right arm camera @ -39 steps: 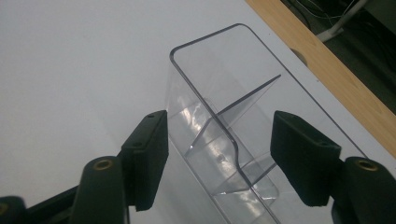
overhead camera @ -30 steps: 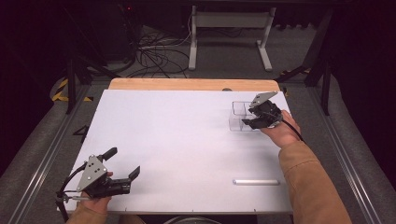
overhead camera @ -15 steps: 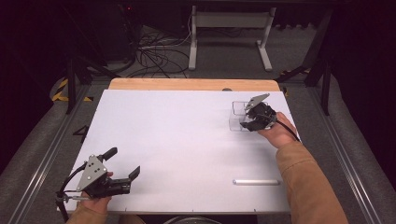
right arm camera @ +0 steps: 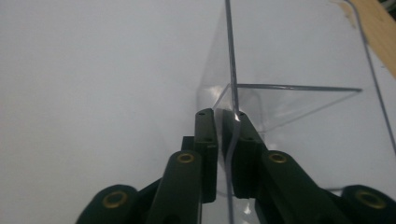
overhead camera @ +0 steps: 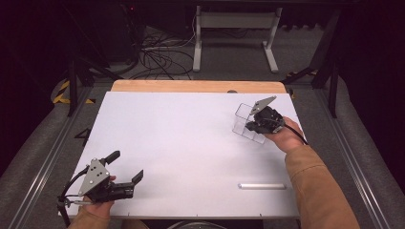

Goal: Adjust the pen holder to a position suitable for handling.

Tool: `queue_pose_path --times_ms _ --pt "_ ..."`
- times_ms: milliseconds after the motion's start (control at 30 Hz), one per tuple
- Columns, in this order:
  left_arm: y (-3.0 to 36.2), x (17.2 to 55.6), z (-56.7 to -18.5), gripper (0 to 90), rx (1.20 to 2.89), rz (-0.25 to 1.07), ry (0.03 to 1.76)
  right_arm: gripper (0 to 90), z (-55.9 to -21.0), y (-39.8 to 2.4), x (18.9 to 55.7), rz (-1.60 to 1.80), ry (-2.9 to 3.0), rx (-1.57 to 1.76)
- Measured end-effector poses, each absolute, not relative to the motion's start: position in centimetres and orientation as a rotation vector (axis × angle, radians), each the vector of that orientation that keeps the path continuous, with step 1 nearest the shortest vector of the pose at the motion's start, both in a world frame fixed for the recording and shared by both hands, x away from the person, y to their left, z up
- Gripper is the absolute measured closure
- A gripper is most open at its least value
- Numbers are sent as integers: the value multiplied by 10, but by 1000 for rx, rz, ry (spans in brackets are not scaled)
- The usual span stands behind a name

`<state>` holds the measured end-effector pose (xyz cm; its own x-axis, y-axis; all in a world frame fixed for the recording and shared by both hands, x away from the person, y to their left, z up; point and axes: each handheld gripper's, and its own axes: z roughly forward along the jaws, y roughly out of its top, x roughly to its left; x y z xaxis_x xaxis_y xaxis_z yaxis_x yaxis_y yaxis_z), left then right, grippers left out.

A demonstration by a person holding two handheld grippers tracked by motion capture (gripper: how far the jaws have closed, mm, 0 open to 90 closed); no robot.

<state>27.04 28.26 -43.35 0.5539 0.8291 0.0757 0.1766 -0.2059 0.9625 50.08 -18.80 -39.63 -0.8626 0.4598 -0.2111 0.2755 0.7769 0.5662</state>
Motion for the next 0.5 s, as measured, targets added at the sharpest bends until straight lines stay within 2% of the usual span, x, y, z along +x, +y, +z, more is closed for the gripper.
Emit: queue_pose_path --times_ms 500 --pt "283 270 -433 31 1703 752 845 875 -365 -138 459 889 2644 315"
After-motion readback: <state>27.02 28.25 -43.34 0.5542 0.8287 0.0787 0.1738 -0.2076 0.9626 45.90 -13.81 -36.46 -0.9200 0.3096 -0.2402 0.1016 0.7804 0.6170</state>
